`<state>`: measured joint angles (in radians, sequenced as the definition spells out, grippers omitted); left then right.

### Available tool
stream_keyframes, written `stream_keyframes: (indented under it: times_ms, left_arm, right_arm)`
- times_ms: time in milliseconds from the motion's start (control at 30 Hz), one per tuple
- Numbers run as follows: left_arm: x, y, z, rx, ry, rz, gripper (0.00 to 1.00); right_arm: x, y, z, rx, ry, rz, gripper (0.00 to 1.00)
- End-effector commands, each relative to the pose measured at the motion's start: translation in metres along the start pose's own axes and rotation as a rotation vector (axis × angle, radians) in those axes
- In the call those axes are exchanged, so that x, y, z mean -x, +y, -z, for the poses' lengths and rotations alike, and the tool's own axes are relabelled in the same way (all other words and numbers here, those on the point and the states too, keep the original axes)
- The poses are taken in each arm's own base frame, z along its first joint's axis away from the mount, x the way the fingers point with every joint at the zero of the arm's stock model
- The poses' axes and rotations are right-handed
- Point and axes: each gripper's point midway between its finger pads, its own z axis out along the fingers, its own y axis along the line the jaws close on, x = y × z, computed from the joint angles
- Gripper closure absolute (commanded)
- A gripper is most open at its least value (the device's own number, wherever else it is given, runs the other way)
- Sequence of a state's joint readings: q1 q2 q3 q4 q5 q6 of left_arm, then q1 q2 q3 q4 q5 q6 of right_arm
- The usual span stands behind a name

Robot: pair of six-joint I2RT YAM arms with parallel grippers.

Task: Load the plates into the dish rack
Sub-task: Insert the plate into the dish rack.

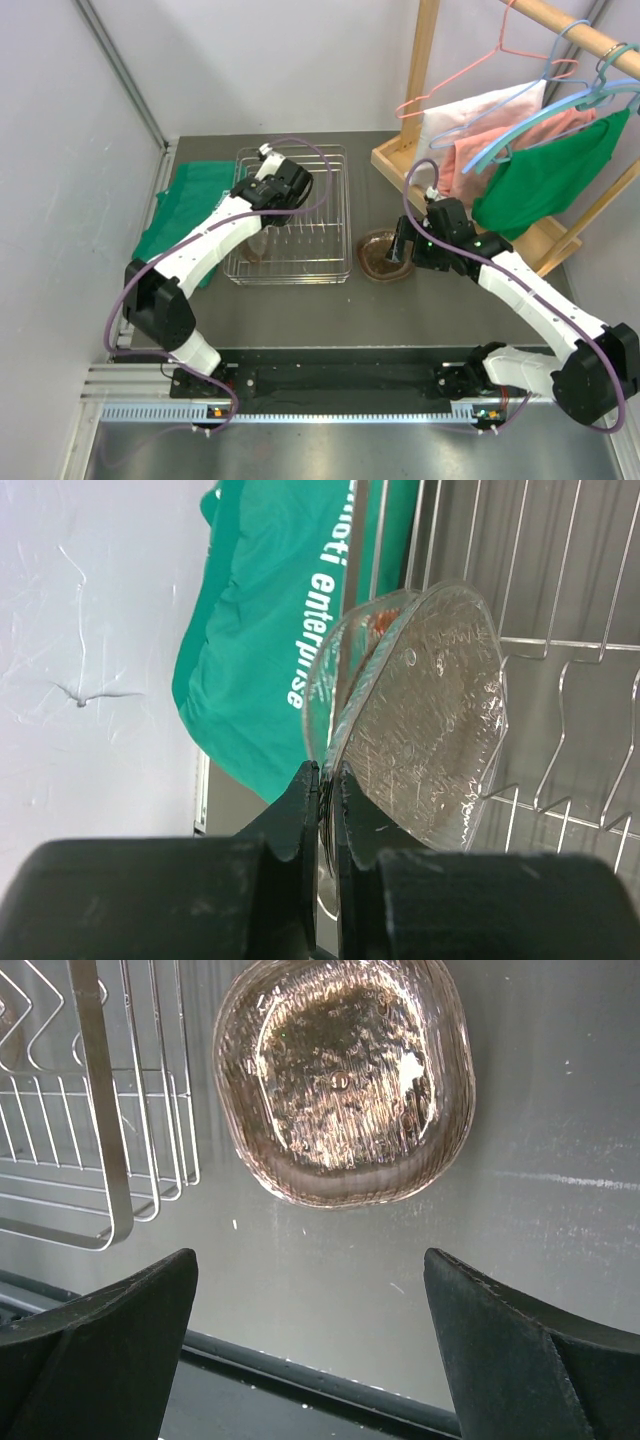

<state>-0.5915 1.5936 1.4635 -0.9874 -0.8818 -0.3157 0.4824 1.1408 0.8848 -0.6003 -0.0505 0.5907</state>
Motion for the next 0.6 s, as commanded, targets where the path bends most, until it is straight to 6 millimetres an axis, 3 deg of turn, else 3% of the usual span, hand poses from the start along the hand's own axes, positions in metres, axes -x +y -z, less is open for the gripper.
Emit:
stream_keyframes:
  times_ms: [0, 100, 167, 200, 267, 300, 433, 567]
  left_arm:
    - [-0.001, -0.011, -0.006, 0.012, 0.006, 0.014, 1.00]
    - [-0.007, -0.021, -0.009, -0.008, 0.032, 0.008, 0.99]
    - [-0.010, -0.024, -0.010, -0.013, 0.046, 0.000, 0.93]
    - [-0.011, -0.025, -0.010, -0.014, 0.053, -0.001, 0.81]
    - [-0.011, -0.025, -0.010, -0.013, 0.059, 0.002, 0.72]
    - [-0.011, -0.025, -0.009, -0.015, 0.058, 0.003, 0.61]
    - [-0.005, -0.022, -0.003, -0.034, 0.050, 0.020, 0.59]
    - [0.006, -0.015, 0.010, -0.070, 0.026, 0.057, 0.49]
  right_arm:
    - [0.016, 0.013, 0.006, 0.033, -0.041, 0.023, 0.06]
    - [0.016, 0.013, 0.004, 0.030, -0.036, 0.022, 0.06]
    - [0.015, 0.012, 0.003, 0.024, -0.030, 0.024, 0.06]
    - [0.013, 0.010, 0.003, 0.015, -0.027, 0.026, 0.06]
    - [0.013, 0.005, 0.001, -0.005, -0.029, 0.038, 0.05]
    - [0.012, 0.002, 0.001, -0.017, -0.027, 0.041, 0.05]
    - [0.009, -0.004, -0.001, -0.043, -0.013, 0.063, 0.05]
    - [0.011, -0.019, -0.003, -0.113, -0.024, 0.054, 0.05]
